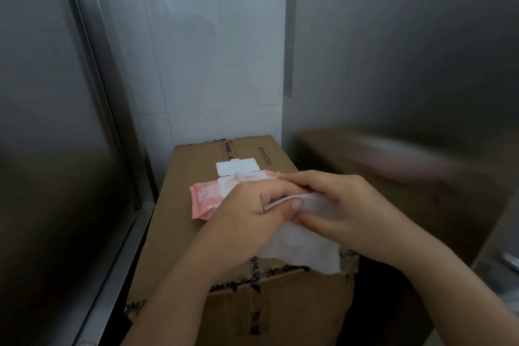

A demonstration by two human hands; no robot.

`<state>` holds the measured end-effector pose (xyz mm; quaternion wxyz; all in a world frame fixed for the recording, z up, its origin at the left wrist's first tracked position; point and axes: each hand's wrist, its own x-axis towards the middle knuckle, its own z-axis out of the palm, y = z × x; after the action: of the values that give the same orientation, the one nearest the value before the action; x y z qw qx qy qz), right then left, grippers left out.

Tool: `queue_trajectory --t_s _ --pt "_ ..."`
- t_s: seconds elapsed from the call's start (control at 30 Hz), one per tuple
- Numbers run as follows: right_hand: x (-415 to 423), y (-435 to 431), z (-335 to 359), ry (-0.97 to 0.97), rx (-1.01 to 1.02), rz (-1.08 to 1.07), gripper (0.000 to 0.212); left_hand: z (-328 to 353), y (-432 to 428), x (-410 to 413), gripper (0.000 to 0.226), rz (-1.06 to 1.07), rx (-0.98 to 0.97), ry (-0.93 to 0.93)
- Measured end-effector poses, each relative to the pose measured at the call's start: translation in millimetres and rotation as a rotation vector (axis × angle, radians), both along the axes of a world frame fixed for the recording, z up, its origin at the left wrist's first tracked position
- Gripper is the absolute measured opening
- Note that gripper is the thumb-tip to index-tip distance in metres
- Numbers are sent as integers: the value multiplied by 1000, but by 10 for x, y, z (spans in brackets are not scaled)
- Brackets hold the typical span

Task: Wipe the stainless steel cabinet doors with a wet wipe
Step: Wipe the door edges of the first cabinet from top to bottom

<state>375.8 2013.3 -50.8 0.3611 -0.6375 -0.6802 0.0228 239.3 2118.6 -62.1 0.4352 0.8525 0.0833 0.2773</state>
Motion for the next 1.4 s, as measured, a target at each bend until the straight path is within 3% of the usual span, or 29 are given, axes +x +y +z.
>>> queue_trajectory --t_s 0.27,0.5,0.67,0.8,0.9,1.17,1.4 --pt "-53 -371 -175 118 -11 -126 12 -216 -235 79 22 -84 -37 -39" --pt "155 -864 -244 40 -52 -358 10 -217 -521 258 18 -23 -8 -122" --pt "274 -1366 -206 213 10 -348 28 -154 -945 441 25 -24 4 -255" --pt "393 -1855 -195 380 35 -370 11 -95 -1422 577 28 -29 43 -343" --pt "491 -2272 -178 457 44 -401 12 -67 -1823 693 26 -42 94 -378" --pt "739 -3368 -240 526 120 -574 18 -132 -2828 1141 22 -117 100 -297" --pt "879 -4464 -336 609 186 -789 20 -267 -3786 1663 21 -324 -37 -248"
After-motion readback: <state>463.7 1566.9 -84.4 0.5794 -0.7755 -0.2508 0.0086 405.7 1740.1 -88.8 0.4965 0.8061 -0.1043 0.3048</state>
